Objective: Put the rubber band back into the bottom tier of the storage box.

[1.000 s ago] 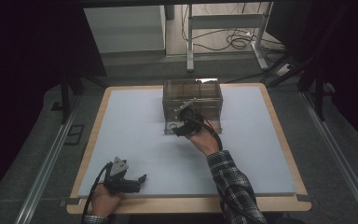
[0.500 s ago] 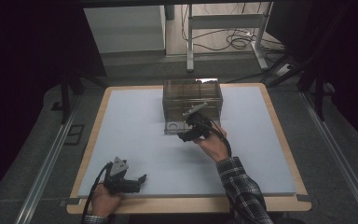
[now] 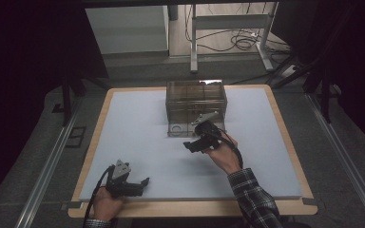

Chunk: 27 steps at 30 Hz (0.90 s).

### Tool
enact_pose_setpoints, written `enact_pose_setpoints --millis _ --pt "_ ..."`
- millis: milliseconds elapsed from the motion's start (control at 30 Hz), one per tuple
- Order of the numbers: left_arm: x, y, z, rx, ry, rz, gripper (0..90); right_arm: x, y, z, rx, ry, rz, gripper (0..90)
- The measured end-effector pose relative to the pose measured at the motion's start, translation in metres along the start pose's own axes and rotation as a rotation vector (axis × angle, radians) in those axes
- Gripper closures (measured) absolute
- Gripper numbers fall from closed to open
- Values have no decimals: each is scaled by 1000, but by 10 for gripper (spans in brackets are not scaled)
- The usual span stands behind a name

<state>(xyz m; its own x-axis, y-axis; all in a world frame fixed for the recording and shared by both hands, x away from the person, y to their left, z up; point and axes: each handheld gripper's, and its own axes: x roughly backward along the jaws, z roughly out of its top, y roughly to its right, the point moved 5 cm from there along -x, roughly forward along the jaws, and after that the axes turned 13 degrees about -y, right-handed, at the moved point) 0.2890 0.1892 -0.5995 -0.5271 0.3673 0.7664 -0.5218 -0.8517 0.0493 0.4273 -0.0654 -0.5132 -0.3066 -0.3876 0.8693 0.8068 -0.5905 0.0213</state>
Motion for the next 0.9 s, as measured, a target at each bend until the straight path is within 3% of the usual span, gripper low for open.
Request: enact_pose_setpoints --millis 900 --pt "0 0 0 1 1 0 0 7 -1 -27 12 -51 6 99"
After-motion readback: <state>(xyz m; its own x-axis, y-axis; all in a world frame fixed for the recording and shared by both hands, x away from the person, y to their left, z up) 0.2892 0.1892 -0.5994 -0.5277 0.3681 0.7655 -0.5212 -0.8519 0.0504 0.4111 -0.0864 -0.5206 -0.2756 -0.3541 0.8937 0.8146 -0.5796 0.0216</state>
